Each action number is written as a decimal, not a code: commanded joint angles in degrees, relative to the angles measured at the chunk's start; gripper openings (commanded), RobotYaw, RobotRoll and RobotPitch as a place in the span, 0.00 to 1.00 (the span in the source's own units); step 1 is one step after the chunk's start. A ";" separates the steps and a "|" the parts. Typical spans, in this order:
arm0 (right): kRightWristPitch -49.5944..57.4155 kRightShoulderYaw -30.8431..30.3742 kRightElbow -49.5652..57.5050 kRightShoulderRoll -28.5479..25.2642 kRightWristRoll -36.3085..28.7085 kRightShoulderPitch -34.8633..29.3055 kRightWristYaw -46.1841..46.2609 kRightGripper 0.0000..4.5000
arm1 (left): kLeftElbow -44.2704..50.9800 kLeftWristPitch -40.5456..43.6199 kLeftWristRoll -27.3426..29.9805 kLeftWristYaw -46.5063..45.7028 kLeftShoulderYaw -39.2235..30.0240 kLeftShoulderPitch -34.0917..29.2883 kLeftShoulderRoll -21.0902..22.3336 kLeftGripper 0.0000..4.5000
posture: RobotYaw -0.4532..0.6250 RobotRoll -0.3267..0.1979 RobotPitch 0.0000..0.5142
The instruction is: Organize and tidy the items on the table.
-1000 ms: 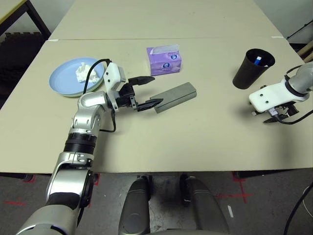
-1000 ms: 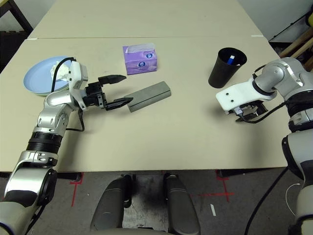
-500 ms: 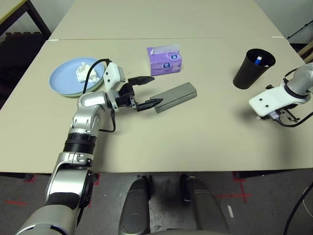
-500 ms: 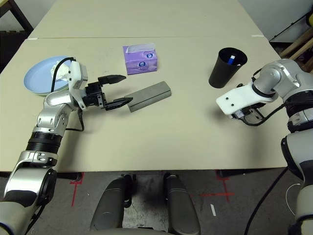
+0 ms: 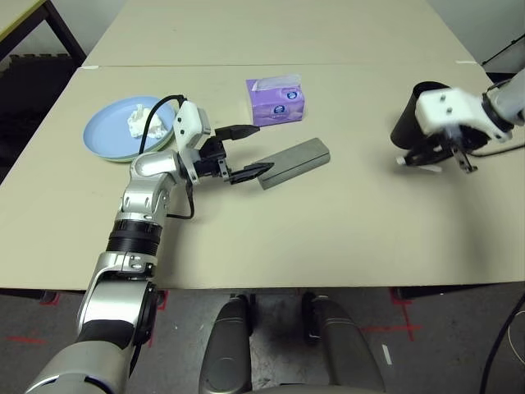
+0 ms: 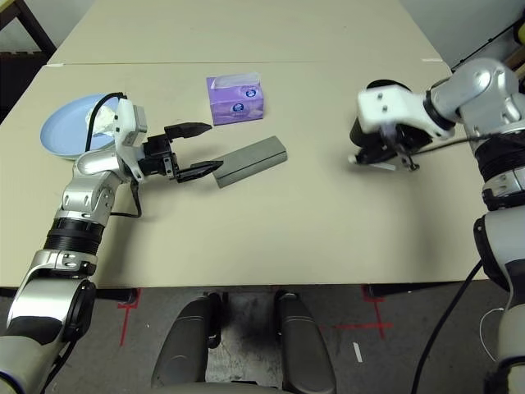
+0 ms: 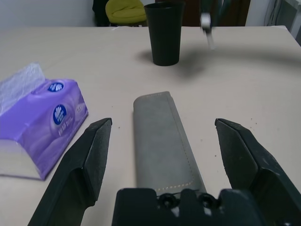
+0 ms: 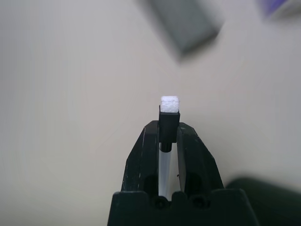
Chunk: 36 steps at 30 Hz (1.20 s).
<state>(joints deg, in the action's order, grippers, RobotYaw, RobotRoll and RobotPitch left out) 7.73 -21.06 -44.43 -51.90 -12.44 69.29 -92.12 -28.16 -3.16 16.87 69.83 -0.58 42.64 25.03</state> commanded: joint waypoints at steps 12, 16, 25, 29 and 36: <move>9.40 39.58 25.82 17.00 -16.90 -20.82 41.93 0.08 | -2.58 -1.53 -0.41 1.75 1.07 1.74 -0.28 1.00 | 0.49 0.62 0.39; -0.68 41.12 26.87 19.04 -12.19 -23.27 48.81 0.08 | -3.29 -1.75 -0.51 1.92 1.29 2.20 -0.36 1.00 | 0.48 0.62 0.39; -9.86 42.96 24.44 20.18 -6.75 -24.01 63.71 0.08 | -4.08 -2.48 -0.48 2.04 1.44 2.25 -0.41 1.00 | 0.48 0.62 0.39; -6.37 42.68 27.64 20.40 -6.72 -27.67 67.48 0.08 | -4.05 -2.55 -0.47 2.12 1.42 2.07 -0.23 1.00 | 0.48 0.62 0.39; 5.18 38.02 33.29 20.81 -4.48 -34.51 71.01 0.08 | -4.20 -2.34 -0.44 2.51 1.59 2.26 -0.24 1.00 | 0.47 0.62 0.39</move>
<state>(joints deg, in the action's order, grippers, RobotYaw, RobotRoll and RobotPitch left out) 11.46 17.39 -13.34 -31.10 -17.63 35.16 -22.23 -32.31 -5.28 16.76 71.79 0.42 44.81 24.85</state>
